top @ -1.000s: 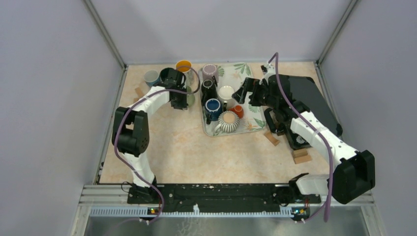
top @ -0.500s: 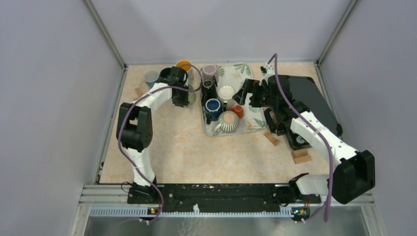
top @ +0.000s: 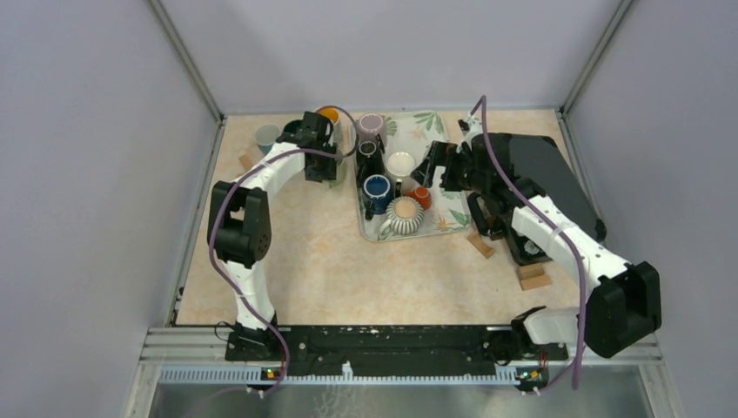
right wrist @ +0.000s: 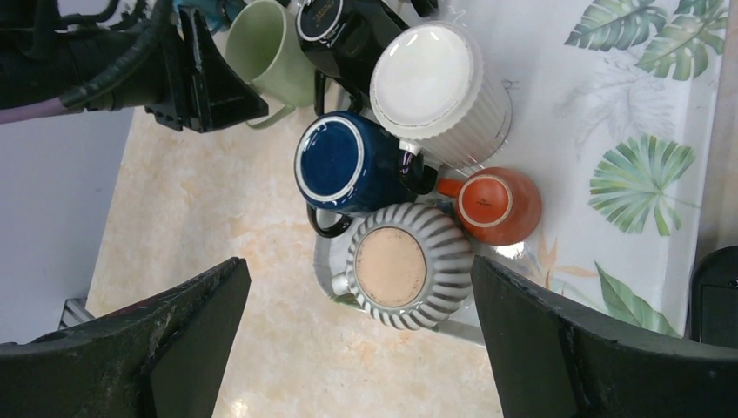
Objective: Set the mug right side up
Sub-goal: Place the cup at the center of the board.
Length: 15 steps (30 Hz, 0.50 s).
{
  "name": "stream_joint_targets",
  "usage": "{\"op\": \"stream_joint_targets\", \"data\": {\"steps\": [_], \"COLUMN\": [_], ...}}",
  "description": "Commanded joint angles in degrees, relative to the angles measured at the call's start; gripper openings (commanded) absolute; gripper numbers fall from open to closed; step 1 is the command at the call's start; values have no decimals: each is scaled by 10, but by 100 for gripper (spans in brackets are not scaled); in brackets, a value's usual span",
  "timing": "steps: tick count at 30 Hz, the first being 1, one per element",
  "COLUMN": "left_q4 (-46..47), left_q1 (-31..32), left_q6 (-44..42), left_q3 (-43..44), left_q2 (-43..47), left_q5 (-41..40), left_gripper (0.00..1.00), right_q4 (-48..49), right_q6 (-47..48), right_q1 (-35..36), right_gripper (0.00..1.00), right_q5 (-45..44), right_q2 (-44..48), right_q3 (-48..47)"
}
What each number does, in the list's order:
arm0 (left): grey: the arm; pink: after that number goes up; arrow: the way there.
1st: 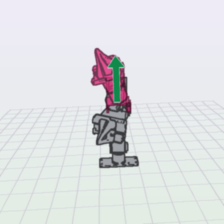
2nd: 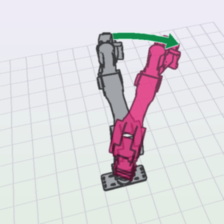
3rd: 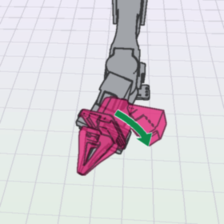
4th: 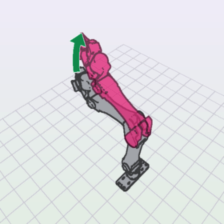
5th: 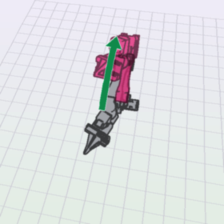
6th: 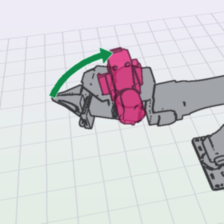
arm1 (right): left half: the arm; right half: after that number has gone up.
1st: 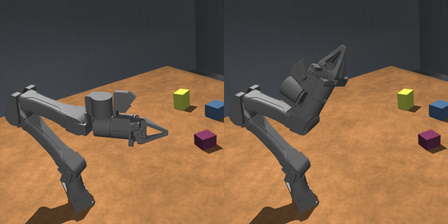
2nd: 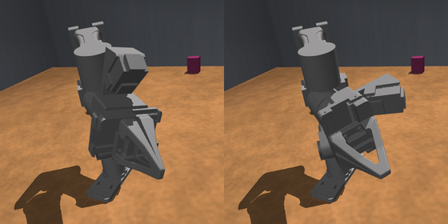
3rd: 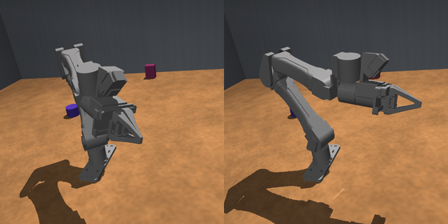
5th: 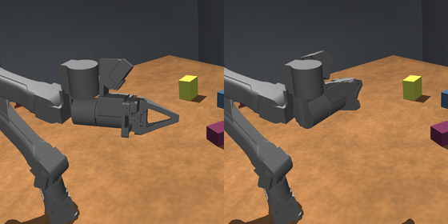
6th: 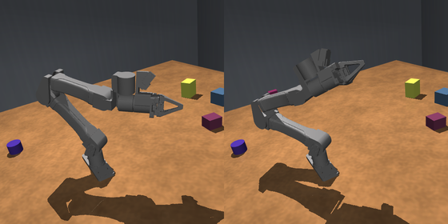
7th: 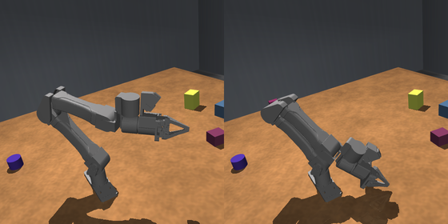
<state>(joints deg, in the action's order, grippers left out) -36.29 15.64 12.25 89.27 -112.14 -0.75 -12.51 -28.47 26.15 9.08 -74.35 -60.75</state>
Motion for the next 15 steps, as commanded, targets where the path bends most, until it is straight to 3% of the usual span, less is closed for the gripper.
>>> {"op": "stream_joint_targets", "data": {"steps": [1, 15], "left_q4": [15, 27], "left_q1": [1, 1], "left_q6": [-6, -11], "left_q3": [27, 27], "left_q2": [-1, 70], "left_q5": [-9, 22], "left_gripper": [51, 98], "right_q4": [-5, -40], "right_q6": [12, 18], "right_q1": [6, 20], "right_gripper": [99, 99], "right_q5": [-3, -57], "right_q2": [-10, -83], "right_q3": [-22, -65]}}
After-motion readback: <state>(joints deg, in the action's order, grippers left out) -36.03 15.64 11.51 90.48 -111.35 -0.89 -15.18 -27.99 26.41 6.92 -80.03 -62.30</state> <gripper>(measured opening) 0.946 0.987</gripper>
